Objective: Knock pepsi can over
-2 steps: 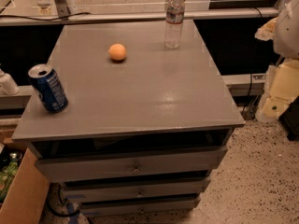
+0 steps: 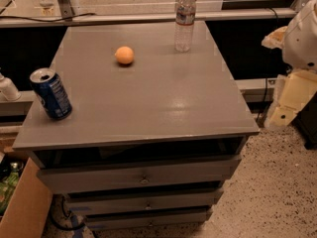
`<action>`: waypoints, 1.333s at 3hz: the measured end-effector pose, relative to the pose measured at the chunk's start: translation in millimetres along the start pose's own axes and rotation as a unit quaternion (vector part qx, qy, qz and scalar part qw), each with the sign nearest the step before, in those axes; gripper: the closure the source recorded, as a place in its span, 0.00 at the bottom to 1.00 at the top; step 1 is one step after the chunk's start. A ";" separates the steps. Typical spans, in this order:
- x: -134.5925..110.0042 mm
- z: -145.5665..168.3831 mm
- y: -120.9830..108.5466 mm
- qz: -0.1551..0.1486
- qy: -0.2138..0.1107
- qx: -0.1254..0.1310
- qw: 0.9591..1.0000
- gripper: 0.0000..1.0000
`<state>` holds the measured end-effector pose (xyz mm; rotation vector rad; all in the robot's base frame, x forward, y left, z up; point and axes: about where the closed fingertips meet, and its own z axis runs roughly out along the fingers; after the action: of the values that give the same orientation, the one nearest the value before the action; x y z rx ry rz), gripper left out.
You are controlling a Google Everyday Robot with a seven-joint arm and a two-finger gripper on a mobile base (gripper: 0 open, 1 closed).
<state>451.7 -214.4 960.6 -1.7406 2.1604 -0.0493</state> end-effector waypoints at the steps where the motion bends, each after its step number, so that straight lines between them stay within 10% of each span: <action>1: -5.4 44.3 -8.3 -0.011 -0.062 -0.027 0.998 0.00; 2: -34.1 80.6 -7.8 -0.017 -0.157 -0.067 0.985 0.00; 4: -128.6 100.6 52.7 -0.032 -0.314 -0.171 0.933 0.00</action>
Offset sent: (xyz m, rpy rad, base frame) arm 0.0522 0.0854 -0.0861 0.5552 0.0844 0.2437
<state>454.8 -59.6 886.7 -1.6861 1.6971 0.8021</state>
